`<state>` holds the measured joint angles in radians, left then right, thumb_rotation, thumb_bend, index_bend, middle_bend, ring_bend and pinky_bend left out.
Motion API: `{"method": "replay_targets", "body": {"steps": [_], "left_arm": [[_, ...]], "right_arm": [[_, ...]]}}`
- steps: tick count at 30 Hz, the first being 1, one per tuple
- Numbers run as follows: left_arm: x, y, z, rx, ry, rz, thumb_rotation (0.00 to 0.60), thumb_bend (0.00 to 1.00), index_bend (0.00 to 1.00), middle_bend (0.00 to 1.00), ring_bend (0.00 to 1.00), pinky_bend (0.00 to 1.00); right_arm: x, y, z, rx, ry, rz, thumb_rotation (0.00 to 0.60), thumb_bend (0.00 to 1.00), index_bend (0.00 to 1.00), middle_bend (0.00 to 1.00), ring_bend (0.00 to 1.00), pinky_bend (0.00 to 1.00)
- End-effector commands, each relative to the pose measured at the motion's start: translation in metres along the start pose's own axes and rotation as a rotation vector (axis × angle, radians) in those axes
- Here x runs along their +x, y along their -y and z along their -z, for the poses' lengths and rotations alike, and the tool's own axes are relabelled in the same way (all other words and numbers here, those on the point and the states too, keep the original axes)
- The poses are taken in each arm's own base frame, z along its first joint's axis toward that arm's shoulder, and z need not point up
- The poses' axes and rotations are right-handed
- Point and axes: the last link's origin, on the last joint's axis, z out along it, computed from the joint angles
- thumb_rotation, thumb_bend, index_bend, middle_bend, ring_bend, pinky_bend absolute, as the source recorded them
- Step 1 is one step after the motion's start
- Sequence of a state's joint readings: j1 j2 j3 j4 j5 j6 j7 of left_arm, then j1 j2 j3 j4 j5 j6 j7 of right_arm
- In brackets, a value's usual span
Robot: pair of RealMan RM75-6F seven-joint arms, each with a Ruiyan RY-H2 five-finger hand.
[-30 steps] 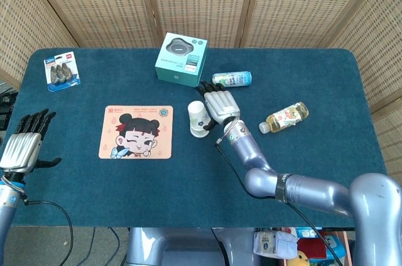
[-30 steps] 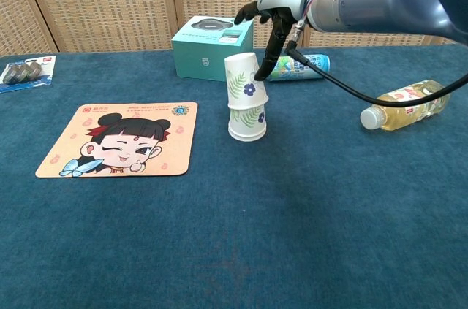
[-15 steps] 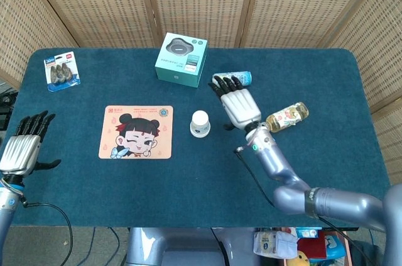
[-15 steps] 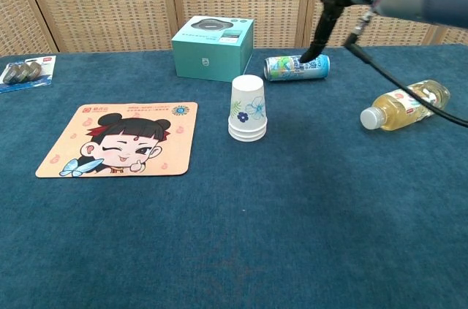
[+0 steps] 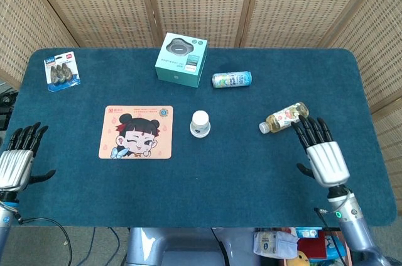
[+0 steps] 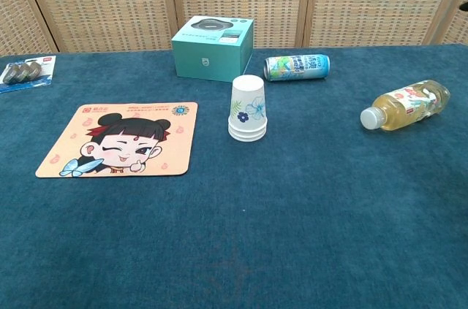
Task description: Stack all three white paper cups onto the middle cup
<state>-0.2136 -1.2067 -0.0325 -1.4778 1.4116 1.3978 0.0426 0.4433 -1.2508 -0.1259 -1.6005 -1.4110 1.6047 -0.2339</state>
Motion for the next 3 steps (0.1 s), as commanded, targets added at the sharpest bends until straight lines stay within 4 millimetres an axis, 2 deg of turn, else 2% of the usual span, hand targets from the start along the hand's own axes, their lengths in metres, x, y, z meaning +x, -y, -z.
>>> {"method": "replay_targets", "body": {"steps": [1,3], "left_arm": [[-0.0020,-0.0022,0.0069,-0.023,-0.017,0.003,0.600,0.12,0.00,0.00,0.00,0.00],[-0.0019,-0.0032,0.0090,-0.030,-0.022,0.006,0.600,0.11,0.00,0.00,0.00,0.00]], "right_arm": [[-0.0053,-0.0089,0.0251,-0.011,-0.013,-0.027,0.600,0.00,0.00,0.00,0.00,0.00],[-0.0054,-0.0107,0.0298,-0.015,-0.024,-0.032,0.600,0.00,0.00,0.00,0.00,0.00]]}}
